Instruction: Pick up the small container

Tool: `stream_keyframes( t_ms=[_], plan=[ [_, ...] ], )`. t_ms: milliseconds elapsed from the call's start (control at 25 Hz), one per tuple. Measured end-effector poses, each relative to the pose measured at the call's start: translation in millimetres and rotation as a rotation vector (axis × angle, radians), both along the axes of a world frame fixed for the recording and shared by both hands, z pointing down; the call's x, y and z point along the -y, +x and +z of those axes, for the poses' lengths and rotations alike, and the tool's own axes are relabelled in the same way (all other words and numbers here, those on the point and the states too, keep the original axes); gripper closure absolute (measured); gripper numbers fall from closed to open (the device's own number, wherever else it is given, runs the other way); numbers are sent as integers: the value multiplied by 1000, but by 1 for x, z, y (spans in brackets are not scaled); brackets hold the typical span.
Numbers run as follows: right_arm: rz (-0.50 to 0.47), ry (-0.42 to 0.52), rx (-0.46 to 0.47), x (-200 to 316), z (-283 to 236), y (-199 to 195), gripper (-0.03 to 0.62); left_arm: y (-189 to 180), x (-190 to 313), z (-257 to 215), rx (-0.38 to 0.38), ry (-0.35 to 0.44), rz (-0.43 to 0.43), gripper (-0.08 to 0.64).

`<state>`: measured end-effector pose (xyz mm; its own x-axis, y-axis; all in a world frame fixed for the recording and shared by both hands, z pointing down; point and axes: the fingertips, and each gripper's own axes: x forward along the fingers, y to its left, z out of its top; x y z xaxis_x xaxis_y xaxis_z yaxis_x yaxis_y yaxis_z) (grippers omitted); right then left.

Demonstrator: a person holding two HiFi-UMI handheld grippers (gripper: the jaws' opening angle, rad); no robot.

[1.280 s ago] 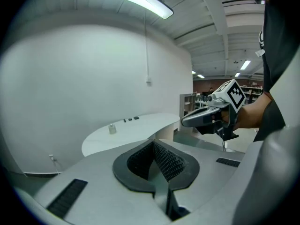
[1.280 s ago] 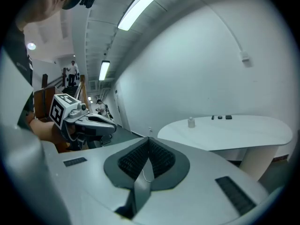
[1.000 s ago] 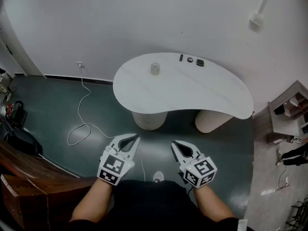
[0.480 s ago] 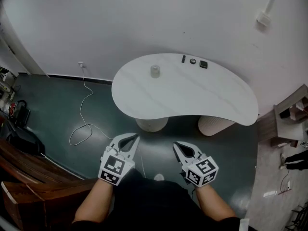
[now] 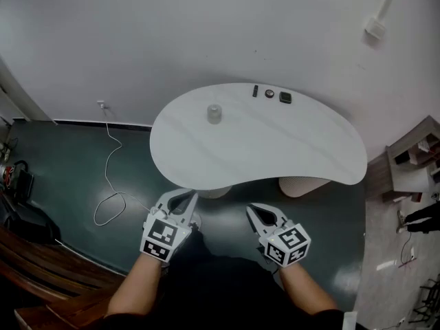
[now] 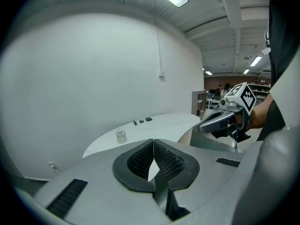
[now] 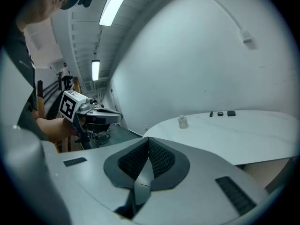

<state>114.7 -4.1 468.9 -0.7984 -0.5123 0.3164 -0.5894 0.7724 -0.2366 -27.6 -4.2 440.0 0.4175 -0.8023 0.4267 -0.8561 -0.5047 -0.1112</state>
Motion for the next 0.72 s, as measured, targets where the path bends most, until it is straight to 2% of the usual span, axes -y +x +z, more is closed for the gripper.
stream_keyframes(
  t_ms=[360, 520, 720],
  plan=[
    [134, 48, -14, 96, -29, -49, 598, -54, 112, -24, 4, 49, 121, 544],
    [181, 46, -26, 123, -29, -74, 598, -76, 145, -22, 1, 50, 175, 543],
    [241, 42, -50, 152, -25, -98, 598, -101, 179, -14, 41, 54, 236, 543]
  ],
)
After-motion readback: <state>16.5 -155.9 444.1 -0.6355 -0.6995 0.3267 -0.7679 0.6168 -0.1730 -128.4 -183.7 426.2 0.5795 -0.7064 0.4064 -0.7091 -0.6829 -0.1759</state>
